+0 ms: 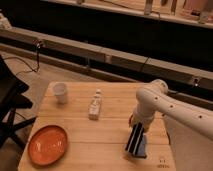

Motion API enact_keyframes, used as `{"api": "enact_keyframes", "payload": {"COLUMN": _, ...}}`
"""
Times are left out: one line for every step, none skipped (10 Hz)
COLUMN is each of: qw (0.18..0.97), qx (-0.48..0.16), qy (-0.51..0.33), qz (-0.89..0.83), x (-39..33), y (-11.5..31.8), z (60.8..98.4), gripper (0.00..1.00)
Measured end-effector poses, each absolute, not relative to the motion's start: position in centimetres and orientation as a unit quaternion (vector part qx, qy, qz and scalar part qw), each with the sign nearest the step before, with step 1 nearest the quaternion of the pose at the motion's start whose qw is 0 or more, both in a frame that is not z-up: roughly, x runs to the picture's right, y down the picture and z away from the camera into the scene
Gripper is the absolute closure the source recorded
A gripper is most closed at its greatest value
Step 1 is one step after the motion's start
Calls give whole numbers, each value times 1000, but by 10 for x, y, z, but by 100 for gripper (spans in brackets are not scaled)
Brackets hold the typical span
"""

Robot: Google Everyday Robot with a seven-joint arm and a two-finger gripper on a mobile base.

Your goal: Place the eraser on the white sponge

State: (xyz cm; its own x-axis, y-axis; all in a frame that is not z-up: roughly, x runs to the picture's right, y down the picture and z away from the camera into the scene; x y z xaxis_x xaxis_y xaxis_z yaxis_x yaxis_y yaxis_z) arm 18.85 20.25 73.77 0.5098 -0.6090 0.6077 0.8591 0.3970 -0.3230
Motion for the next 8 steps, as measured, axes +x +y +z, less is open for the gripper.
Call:
{"api": "enact_keyframes", "payload": {"qw": 814, "qx": -315, "qy": -199, "qz": -445, "x": 192, "y": 205, "z": 738, "gripper": 59}}
{"api": "enact_keyframes", "payload": {"qw": 818, "qx": -320, "qy": -198, "qz": -436, "x": 196, "y": 208, "z": 739, "gripper": 47}}
{"api": "enact_keyframes", "payload": {"qw": 820, "qx": -324, "qy": -196, "qz": -430, "x": 200, "y": 210, "z": 740, "gripper": 36}}
{"api": "enact_keyframes", "payload": {"qw": 821, "qx": -329, "qy": -195, "qz": -424, "x": 204, "y": 213, "z": 742, "gripper": 25}}
{"api": "enact_keyframes", "payload": {"qw": 822, "qx": -333, "qy": -194, "qz": -420, "x": 207, "y": 215, "z": 744, "gripper": 20}}
{"api": "enact_keyframes", "payload": {"qw": 822, "qx": -336, "qy": -195, "qz": -417, "x": 208, "y": 217, "z": 745, "gripper": 20}}
{"api": "enact_keyframes", "payload": {"qw": 822, "qx": -338, "qy": -196, "qz": -415, "x": 209, "y": 218, "z": 746, "gripper": 20}}
{"api": "enact_keyframes", "payload": {"qw": 819, "qx": -339, "qy": -205, "qz": -415, "x": 208, "y": 220, "z": 746, "gripper": 21}}
